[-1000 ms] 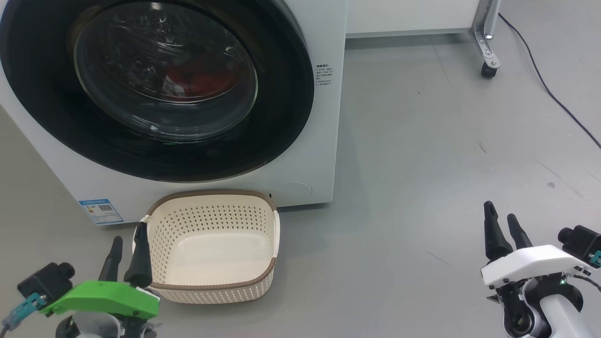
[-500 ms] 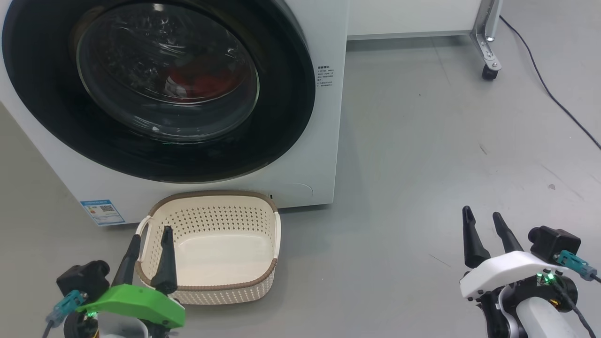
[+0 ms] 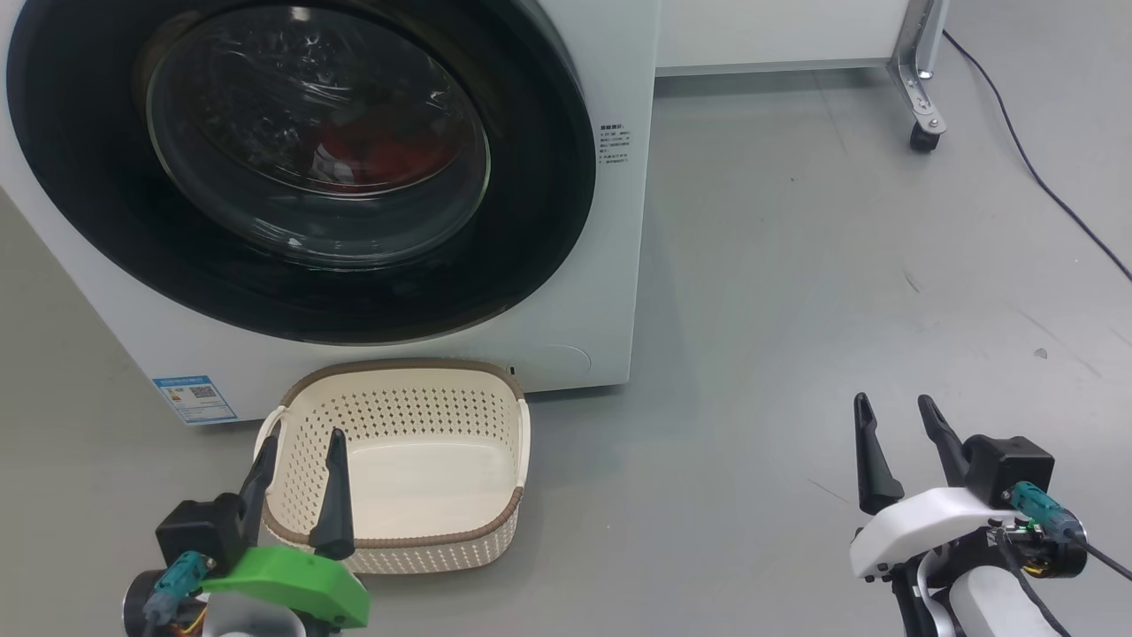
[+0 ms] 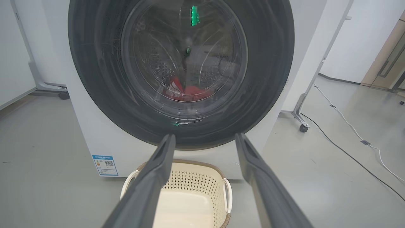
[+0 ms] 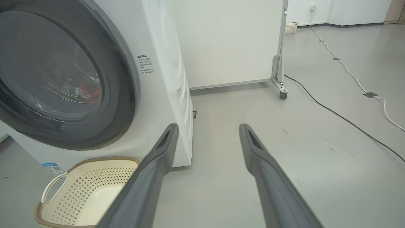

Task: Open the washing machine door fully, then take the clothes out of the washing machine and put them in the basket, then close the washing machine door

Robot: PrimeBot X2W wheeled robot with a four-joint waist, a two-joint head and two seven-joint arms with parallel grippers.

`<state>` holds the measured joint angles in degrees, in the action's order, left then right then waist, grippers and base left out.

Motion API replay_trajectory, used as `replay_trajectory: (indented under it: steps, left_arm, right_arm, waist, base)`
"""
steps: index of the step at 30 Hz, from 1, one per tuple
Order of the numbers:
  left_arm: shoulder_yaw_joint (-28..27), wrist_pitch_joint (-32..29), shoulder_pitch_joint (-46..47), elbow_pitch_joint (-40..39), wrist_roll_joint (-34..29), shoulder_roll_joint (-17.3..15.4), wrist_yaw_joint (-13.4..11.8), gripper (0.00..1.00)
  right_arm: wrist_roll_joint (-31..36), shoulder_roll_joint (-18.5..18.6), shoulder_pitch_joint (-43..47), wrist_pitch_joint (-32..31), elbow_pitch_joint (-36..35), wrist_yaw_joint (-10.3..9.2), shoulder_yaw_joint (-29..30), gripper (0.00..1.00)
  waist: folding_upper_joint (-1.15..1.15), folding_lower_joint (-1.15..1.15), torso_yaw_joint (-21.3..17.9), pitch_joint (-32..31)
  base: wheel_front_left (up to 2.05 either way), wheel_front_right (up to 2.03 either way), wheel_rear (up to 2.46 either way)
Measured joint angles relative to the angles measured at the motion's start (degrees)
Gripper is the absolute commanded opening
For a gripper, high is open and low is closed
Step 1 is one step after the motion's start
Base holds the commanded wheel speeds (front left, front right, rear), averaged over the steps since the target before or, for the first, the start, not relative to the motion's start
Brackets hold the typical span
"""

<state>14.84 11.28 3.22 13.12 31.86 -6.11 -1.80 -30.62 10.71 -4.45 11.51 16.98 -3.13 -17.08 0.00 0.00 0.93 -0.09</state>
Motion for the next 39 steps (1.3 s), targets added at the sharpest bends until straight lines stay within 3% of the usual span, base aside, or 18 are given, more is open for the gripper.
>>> replay_trajectory:
  steps: [16,39]
  left_arm:
    - [0.25,3.0,-0.01,0.73,-10.12,1.18,-1.97,1.0]
    - [-0.82,3.0,-0.07,2.18,-10.27,1.89,-2.21,1.0]
  right_arm:
    - [11.4,-1.54,0.0,2.69,0.14,-2.53,-0.93,1.0]
    - [12.21,-3.57,0.65,2.7,0.34,-3.05,1.55,1.0]
  waist:
    - [0.0,0.0,0.34,0.06]
    - [0.0,0.0,0.28,0.24]
  base:
    - [0.0,0.0,0.0]
    - [0.0,0.0,0.0]
